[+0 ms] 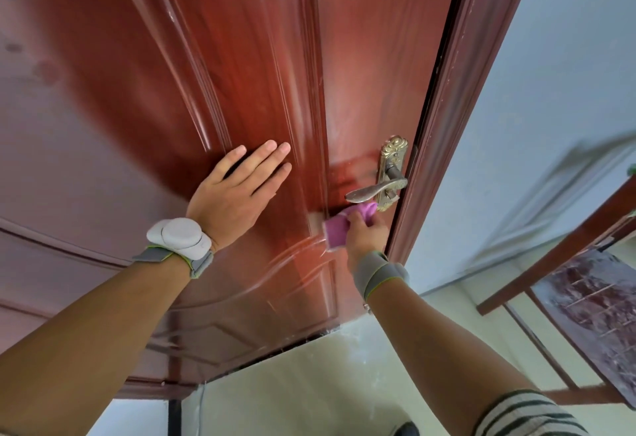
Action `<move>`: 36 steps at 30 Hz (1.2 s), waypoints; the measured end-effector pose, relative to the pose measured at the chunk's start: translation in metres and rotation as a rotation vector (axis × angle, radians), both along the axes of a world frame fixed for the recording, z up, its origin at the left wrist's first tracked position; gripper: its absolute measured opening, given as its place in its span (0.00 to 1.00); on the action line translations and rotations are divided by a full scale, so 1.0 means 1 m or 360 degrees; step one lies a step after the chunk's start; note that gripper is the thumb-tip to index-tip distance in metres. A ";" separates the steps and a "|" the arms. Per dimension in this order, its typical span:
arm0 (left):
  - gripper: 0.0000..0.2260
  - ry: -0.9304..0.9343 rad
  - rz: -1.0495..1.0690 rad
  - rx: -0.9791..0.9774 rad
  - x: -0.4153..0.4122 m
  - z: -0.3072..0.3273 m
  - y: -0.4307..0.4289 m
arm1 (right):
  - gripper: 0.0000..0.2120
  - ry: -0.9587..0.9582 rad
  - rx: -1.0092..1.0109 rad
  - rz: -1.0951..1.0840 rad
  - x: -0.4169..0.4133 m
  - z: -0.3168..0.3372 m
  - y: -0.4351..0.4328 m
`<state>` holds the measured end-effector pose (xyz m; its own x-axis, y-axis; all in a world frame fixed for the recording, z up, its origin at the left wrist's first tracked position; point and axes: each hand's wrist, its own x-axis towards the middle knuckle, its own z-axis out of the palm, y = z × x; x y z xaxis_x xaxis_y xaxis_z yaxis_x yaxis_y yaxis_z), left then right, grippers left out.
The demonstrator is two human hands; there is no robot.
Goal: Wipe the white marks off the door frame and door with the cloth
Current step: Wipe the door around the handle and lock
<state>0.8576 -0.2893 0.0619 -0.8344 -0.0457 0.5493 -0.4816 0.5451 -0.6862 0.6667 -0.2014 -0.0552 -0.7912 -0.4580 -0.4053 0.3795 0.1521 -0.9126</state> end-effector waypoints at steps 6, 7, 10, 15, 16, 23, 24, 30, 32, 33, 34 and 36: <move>0.21 -0.0007 -0.0019 0.0011 0.001 0.000 -0.002 | 0.07 0.0314 -0.0063 -0.0002 0.012 0.021 -0.010; 0.22 -0.0017 -0.0014 0.0015 0.002 -0.001 -0.002 | 0.08 0.0389 -0.0067 0.0118 0.014 0.019 -0.006; 0.25 -0.0037 -0.0004 0.0022 0.003 0.000 -0.002 | 0.13 0.0516 -0.0048 0.0653 0.008 0.019 0.003; 0.25 -0.0067 0.0007 0.0058 0.004 0.001 0.000 | 0.02 0.0435 -0.0019 0.0185 -0.020 0.031 0.008; 0.26 -0.0074 0.0009 0.0065 0.006 0.002 0.001 | 0.04 0.0406 -0.0091 0.0103 -0.021 0.036 0.007; 0.26 -0.0100 0.0039 0.0138 0.005 0.003 0.001 | 0.13 0.0577 0.0083 0.0666 0.002 0.032 0.004; 0.26 -0.0108 0.0045 0.0153 0.005 0.004 0.002 | 0.14 0.0673 0.0142 0.0816 0.001 0.033 0.010; 0.26 -0.0162 0.0084 0.0210 0.006 0.006 0.007 | 0.19 0.1341 0.0058 0.0620 0.004 0.078 0.059; 0.25 -0.0180 0.0081 0.0228 0.006 0.008 0.010 | 0.14 0.1503 -0.0097 0.0541 0.001 0.095 0.057; 0.24 -0.0192 0.0080 0.0239 0.006 0.010 0.011 | 0.13 0.1535 -0.0108 0.0471 -0.003 0.105 0.051; 0.25 -0.0206 0.0077 0.0254 0.005 0.010 0.011 | 0.13 0.1525 -0.0064 0.0389 -0.010 0.111 0.043; 0.25 -0.0222 0.0078 0.0274 0.008 0.014 0.012 | 0.14 0.1463 0.0099 0.0363 -0.018 0.118 0.029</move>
